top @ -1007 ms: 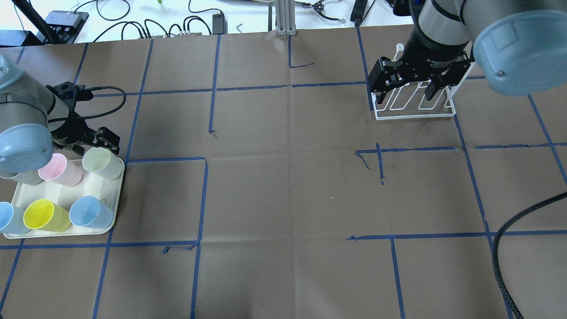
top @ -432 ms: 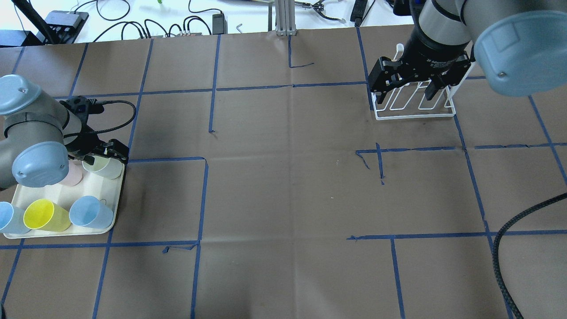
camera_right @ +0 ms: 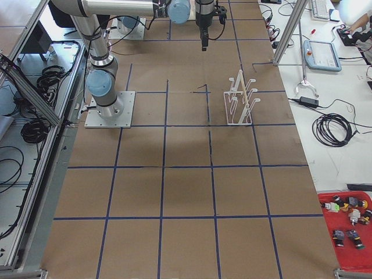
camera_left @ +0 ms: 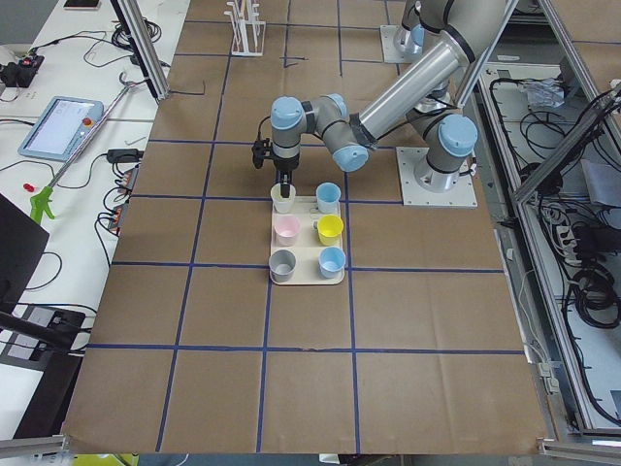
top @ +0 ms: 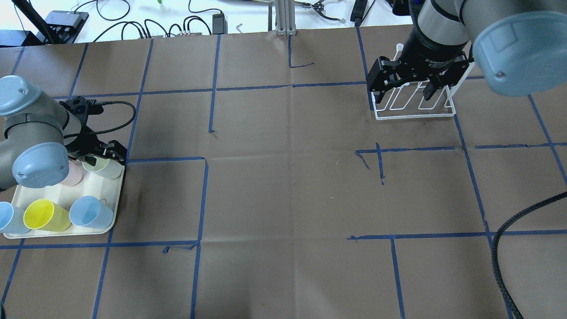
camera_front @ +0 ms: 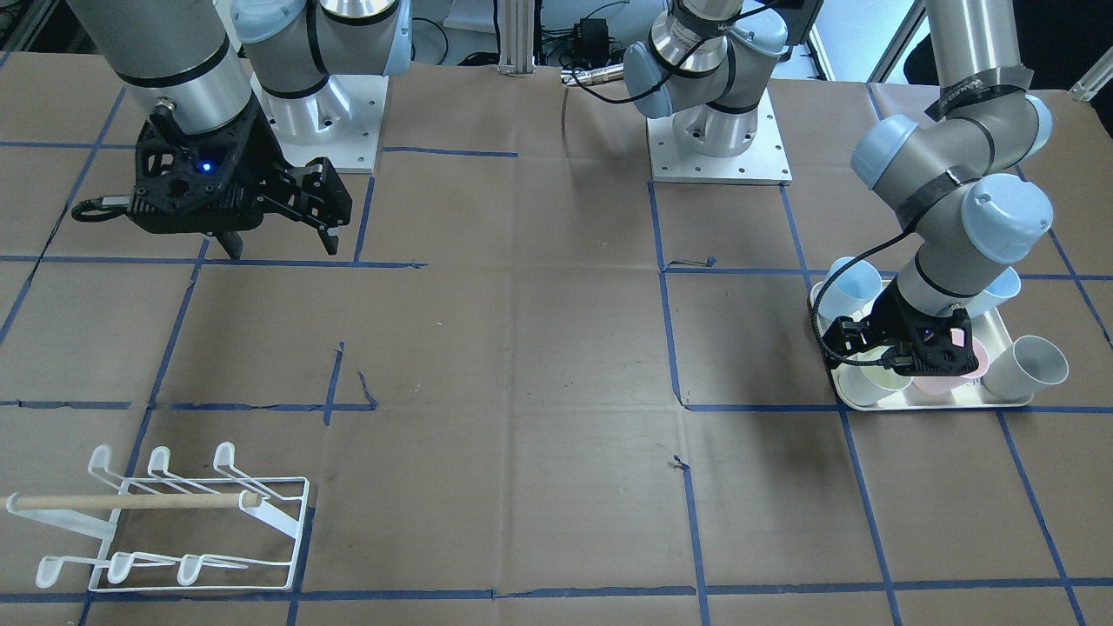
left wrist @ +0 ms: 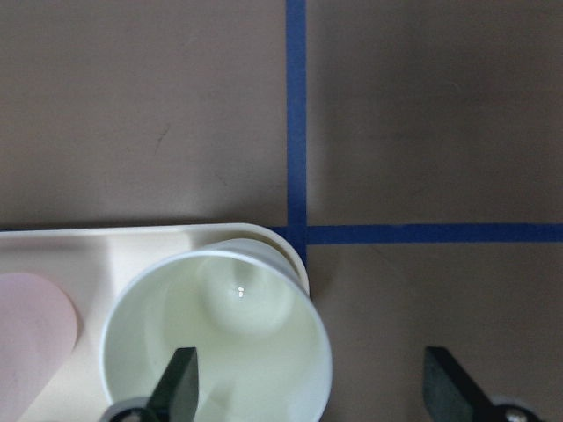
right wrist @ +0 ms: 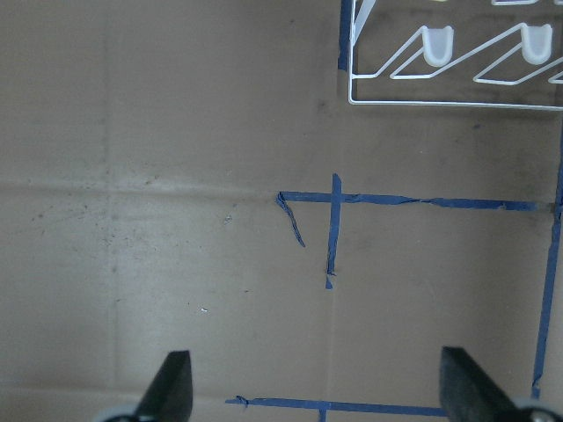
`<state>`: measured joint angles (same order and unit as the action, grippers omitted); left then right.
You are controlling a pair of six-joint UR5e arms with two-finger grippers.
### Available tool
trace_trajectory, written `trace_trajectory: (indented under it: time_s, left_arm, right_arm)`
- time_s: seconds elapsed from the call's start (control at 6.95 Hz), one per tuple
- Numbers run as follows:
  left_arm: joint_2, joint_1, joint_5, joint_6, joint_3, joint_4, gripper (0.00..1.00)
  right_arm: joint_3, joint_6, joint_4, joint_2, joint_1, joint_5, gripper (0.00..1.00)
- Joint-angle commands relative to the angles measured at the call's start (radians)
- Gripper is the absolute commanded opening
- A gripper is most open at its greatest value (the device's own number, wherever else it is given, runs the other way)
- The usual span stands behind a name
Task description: Transfer IKEA cup to right arm and place on rack
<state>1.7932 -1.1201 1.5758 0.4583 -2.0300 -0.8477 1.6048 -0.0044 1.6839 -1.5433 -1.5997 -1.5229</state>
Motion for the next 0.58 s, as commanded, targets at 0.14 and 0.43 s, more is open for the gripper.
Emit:
trace_trajectory:
  time_s: [0.14, 0.43]
  left_arm:
    - [-0.005, 0.005, -0.008, 0.0, 0.001, -0.033, 0.0]
    - [-0.017, 0.005, 0.0, 0.0, 0.014, -0.062, 0.0]
  right_arm:
    - [0.047, 0.139, 0.226, 0.055, -0.009, 0.029, 1.0]
    - [0.136, 0.309, 0.441, 0.049, -0.032, 0.107, 1.0]
